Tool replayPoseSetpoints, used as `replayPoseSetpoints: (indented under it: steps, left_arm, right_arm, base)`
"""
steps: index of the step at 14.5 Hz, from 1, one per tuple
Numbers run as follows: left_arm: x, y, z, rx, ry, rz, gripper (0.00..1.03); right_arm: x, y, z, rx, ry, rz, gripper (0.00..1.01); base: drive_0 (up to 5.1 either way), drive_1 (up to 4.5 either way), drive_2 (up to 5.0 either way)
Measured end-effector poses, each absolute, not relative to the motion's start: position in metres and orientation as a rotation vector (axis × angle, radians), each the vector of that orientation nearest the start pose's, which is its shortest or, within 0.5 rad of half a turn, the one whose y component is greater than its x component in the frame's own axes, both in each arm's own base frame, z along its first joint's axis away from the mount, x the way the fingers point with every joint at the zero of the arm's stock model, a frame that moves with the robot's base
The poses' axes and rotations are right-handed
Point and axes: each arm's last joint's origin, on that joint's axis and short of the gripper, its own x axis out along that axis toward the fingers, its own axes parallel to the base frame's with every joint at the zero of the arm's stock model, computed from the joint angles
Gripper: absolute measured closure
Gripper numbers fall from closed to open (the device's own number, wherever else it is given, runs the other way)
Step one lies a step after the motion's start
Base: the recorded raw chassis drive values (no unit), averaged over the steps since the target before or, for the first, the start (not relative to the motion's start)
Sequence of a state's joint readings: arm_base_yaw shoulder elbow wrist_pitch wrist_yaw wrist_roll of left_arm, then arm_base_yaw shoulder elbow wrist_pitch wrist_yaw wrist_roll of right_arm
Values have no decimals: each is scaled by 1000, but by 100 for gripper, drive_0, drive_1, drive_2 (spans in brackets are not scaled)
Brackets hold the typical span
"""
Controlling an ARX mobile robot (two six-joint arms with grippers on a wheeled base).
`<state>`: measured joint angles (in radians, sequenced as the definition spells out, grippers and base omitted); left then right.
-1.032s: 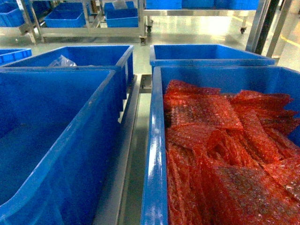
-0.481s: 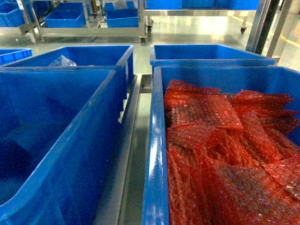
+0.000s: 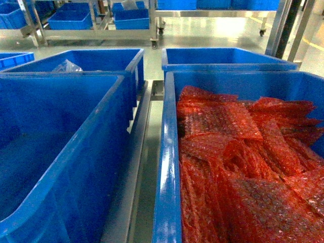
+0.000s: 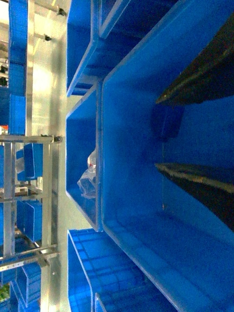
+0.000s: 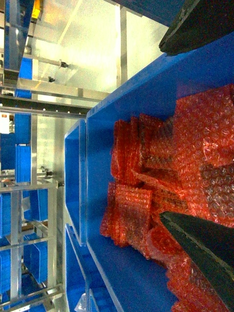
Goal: Pick blue part to blue bin on bottom shelf
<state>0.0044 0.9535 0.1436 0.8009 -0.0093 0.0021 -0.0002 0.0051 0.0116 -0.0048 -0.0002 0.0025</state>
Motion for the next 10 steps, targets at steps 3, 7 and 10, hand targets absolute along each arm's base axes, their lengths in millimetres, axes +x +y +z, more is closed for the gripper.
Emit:
replayPoseSetpoints:
  steps: [3, 7, 10]
  left_arm:
    - [159, 0, 176, -1, 12, -1, 102]
    - [142, 0, 161, 1, 35, 0, 101]
    - [134, 0, 168, 1, -7, 0, 101]
  right_arm:
    - [97, 0, 167, 2, -2, 0, 3]
    - [97, 0, 167, 2, -2, 0, 3]
    - [97, 0, 167, 2, -2, 0, 3]
  base:
    - [0, 0, 0]
    - [0, 0, 0]
    - [0, 0, 0]
